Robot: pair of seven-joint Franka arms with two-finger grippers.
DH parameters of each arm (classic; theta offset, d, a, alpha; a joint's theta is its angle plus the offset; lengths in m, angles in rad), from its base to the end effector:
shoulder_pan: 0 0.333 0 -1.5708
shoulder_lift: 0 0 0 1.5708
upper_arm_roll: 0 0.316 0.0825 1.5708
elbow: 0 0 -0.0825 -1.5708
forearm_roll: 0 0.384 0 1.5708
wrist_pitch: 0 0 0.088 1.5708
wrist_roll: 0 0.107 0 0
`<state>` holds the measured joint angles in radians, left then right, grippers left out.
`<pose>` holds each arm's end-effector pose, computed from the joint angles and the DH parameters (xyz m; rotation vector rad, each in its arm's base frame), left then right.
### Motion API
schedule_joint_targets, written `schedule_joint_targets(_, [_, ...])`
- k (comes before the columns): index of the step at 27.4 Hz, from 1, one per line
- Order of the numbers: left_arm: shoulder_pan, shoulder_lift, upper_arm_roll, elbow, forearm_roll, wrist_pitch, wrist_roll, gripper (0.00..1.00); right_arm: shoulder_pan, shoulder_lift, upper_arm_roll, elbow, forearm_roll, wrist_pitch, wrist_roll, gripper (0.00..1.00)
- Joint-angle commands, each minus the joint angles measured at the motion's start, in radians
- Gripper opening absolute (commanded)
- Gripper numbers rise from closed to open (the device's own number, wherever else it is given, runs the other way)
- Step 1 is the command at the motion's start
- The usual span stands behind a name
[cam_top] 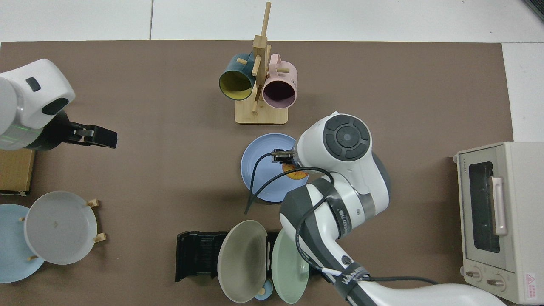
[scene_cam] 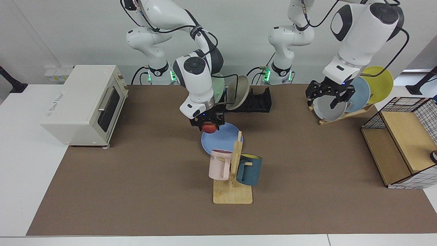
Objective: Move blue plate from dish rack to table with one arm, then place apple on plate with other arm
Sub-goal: 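Lower the apple onto the blue plate with the right gripper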
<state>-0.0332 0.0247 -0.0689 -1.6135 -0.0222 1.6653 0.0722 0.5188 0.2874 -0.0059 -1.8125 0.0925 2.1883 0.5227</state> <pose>0.5667 -0.0598 0.5988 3.1055 -0.2685 0.0418 0.5550 0.3167 0.3914 -3.0298 0.0905 -0.0594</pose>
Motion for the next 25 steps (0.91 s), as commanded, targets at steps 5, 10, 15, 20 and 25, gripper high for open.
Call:
schedule_joint_targets(5, [-0.002, 0.014, 0.0, 0.107, 0.053, -0.144, -0.009, 1.0, 0.053, 0.124, -0.005, 0.05, -0.04, 0.082, 0.068, 0.0])
schedule_joint_targets(10, [-0.002, -0.006, -0.002, 0.1, 0.048, -0.167, -0.011, 1.0, 0.052, 0.147, -0.002, 0.048, -0.039, 0.114, 0.068, 0.0])
schedule_joint_targets(15, [-0.001, -0.009, 0.001, 0.099, 0.048, -0.159, -0.018, 1.0, 0.04, 0.154, 0.0, 0.044, -0.019, 0.156, 0.068, 0.87])
schedule_joint_targets(20, [0.024, -0.009, 0.003, 0.099, 0.021, -0.154, -0.009, 1.0, 0.052, 0.153, -0.002, 0.044, -0.016, 0.148, 0.068, 1.0])
schedule_joint_targets(25, [0.029, -0.009, 0.004, 0.098, 0.007, -0.157, -0.017, 1.0, 0.04, 0.122, -0.003, 0.047, -0.019, 0.13, 0.059, 1.0])
